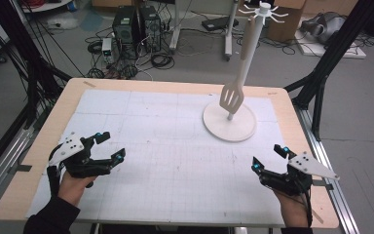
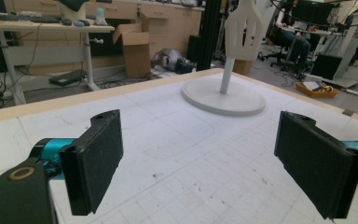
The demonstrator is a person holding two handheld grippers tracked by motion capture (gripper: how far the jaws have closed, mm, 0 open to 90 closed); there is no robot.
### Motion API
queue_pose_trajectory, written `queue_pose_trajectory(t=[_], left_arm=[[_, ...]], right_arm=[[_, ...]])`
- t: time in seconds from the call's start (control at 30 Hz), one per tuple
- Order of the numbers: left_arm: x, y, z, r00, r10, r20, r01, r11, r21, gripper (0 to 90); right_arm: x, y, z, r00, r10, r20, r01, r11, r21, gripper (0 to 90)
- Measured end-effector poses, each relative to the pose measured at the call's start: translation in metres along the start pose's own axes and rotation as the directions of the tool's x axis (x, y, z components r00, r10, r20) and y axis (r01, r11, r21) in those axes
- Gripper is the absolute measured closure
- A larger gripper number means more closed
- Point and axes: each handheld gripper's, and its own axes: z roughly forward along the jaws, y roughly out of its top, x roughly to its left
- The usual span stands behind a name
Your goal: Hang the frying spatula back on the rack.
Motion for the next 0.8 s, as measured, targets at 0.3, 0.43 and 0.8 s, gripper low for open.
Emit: queue_pose_trajectory(t=[0.3, 0.43, 0.8], left_arm=[[-0.0036, -0.0010, -0.0025, 0.9999, 0.000, -0.013, 0.000, 0.9999, -0.011, 16.1], [-0.0040, -0.0012, -0.0038, 0.9998, -0.001, -0.019, 0.000, 1.0000, -0.009, 16.3], [-0.0048, -0.0045, -0.0027, 0.9998, 0.003, -0.022, -0.003, 0.9999, 0.014, 16.4]], right_arm=[[0.0032, -0.0099, -0.0035, 0.9989, -0.027, 0.039, 0.026, 0.999, 0.025, 16.5], [0.0027, -0.0100, -0.0043, 0.9984, -0.037, 0.041, 0.036, 0.999, 0.026, 16.5], [0.0023, -0.0104, -0.0047, 0.9986, -0.036, 0.037, 0.035, 0.999, 0.031, 16.5]])
